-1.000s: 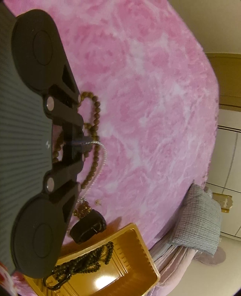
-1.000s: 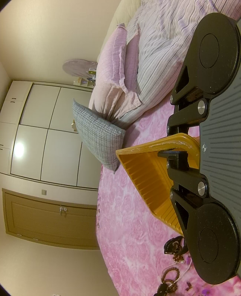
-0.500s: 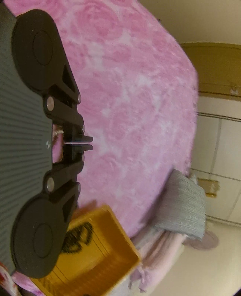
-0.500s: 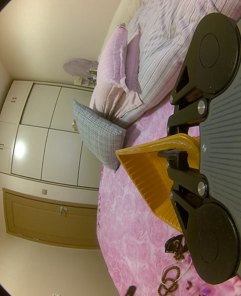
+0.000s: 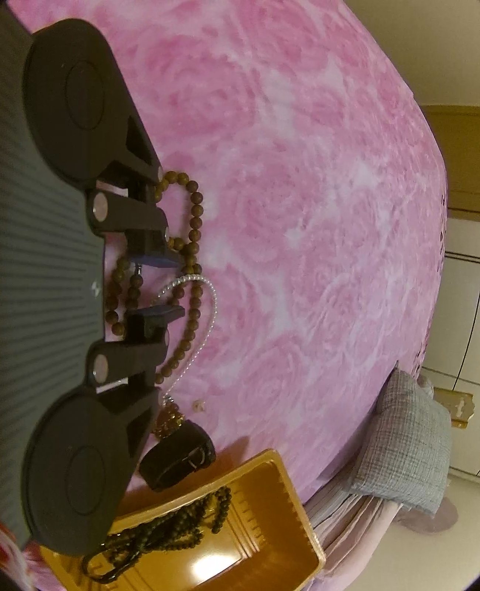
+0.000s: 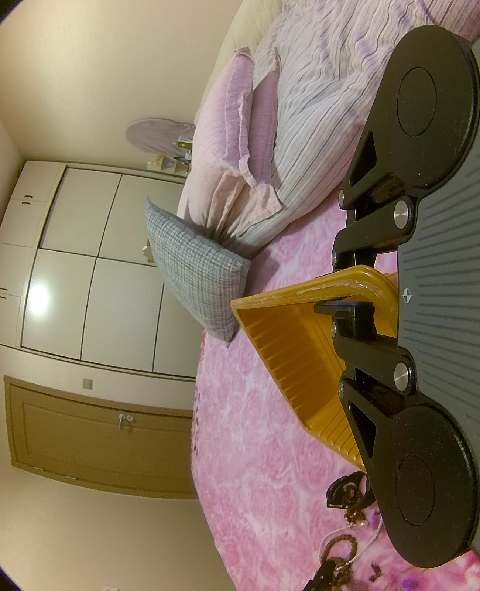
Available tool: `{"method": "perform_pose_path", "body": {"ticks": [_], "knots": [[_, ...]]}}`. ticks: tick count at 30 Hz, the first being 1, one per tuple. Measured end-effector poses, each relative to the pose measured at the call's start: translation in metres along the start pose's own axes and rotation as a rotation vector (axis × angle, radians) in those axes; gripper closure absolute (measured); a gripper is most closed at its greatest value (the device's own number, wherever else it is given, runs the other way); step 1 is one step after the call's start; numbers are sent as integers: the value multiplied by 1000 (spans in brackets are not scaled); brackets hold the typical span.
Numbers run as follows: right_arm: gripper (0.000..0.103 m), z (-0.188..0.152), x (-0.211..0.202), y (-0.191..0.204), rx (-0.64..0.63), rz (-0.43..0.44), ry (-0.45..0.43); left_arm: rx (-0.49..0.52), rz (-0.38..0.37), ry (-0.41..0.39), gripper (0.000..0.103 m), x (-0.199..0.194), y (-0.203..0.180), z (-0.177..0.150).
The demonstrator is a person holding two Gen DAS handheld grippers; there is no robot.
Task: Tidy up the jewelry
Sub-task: 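Grasp the white pearl strand with the left tool, then lift the pearl strand and lower it into the orange tray, open left tool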
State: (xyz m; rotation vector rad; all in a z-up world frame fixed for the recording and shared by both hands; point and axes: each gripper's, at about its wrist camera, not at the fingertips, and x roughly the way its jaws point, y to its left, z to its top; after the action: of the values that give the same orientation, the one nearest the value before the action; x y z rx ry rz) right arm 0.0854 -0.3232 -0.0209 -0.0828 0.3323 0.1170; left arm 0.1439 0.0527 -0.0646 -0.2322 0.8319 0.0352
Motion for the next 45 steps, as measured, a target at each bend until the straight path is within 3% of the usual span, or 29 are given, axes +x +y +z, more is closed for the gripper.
{"method": "perform_pose_path", "body": {"ticks": [3, 5, 6, 11, 18, 33, 45], "knots": [[96, 0, 0, 0, -2, 0, 0, -24, -4, -5, 84, 2, 1, 1], [96, 0, 0, 0, -2, -1, 0, -23, -9, -3, 100, 1, 1, 1], [96, 0, 0, 0, -3, -2, 1, -24, -14, -1, 101, 1, 1, 1], [96, -1, 0, -1, -4, -1, 0, -26, -33, -46, 101, -14, 2, 6], [96, -1, 0, 1, -9, 0, -2, -23, -69, -172, 101, -59, 2, 37], [96, 2, 0, 4, -14, 3, -7, 77, -153, -401, 101, -140, -30, 100], [96, 3, 0, 4, -11, 3, -7, 171, -312, -388, 101, -153, -83, 111]]}}
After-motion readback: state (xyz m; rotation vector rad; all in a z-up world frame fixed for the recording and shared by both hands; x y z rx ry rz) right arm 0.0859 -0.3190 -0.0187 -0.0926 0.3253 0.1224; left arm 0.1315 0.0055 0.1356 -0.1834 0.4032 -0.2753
